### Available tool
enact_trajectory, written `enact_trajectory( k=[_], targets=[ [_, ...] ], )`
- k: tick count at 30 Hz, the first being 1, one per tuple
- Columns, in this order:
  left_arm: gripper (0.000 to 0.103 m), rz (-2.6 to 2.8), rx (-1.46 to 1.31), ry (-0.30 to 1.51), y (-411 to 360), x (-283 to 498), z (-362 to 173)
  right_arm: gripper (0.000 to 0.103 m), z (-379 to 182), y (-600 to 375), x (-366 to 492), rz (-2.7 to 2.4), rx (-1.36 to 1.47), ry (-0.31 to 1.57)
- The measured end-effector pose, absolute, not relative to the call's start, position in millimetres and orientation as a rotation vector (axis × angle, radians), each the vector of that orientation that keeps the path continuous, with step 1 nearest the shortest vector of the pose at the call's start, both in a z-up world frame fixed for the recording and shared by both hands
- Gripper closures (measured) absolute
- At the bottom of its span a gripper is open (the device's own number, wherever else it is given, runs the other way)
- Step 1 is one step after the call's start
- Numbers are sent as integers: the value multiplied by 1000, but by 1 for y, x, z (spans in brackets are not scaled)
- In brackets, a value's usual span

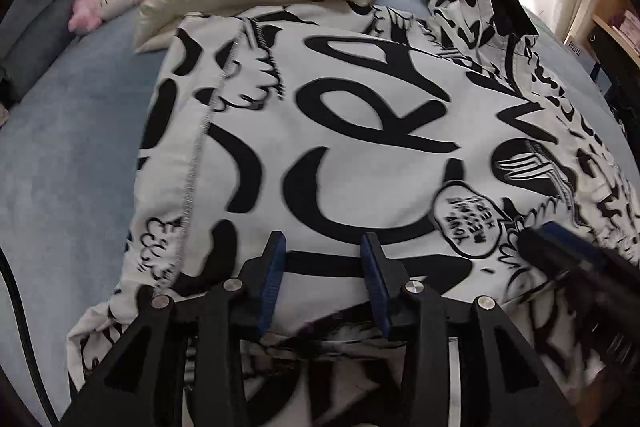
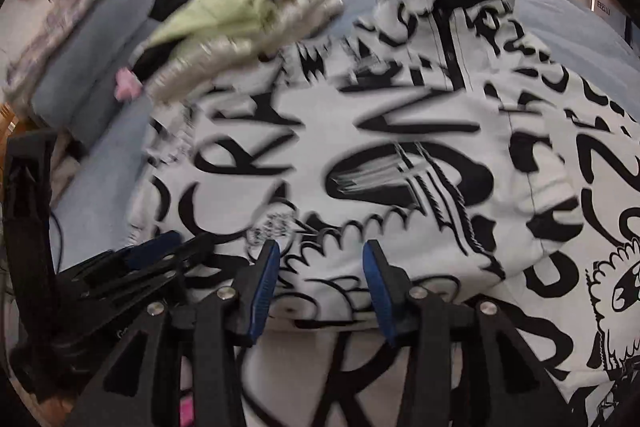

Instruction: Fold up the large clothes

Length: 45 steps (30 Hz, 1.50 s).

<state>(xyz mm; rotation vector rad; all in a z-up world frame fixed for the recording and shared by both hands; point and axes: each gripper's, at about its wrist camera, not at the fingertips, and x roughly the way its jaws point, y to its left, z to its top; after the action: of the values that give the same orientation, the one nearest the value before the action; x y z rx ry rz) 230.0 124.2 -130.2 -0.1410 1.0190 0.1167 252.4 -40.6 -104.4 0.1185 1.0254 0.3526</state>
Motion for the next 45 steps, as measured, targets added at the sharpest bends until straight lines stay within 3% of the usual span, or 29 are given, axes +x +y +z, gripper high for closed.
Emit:
enact_trajectory(
  k=[2, 7, 9, 12, 21, 27, 29, 31, 37, 45],
  targets=[
    [65, 118, -144, 1006, 135, 227, -129, 67, -107, -53, 254, 337, 108, 1011],
    [65, 115, -211, 987, 176, 223, -127, 64, -101, -129, 250, 77, 140, 947],
    [65, 103, -224, 982, 178, 222, -126, 47, -110, -159, 250, 7, 224, 986],
    [65, 127, -189, 982, 178, 223, -124, 46, -117, -176, 244, 31, 334, 987],
    [64, 136, -192, 978, 174, 224, -123, 38, -119, -160, 240, 2, 238, 965],
    [40, 73, -218, 960, 168, 220, -121, 22, -120, -151, 237, 27, 206, 962],
    [39, 73, -204, 958, 164, 219, -120, 21, -120, -148, 236, 24, 191, 958],
    [31, 51, -216, 975, 163, 221, -121, 20, -120, -148, 236, 26, 191, 954],
    [23, 19, -235, 962, 163, 217, -116, 19, -120, -152, 234, 48, 222, 951],
    [23, 111, -174, 870, 153, 191, -81, 19, -88, -147, 215, 29, 215, 895]
  ],
)
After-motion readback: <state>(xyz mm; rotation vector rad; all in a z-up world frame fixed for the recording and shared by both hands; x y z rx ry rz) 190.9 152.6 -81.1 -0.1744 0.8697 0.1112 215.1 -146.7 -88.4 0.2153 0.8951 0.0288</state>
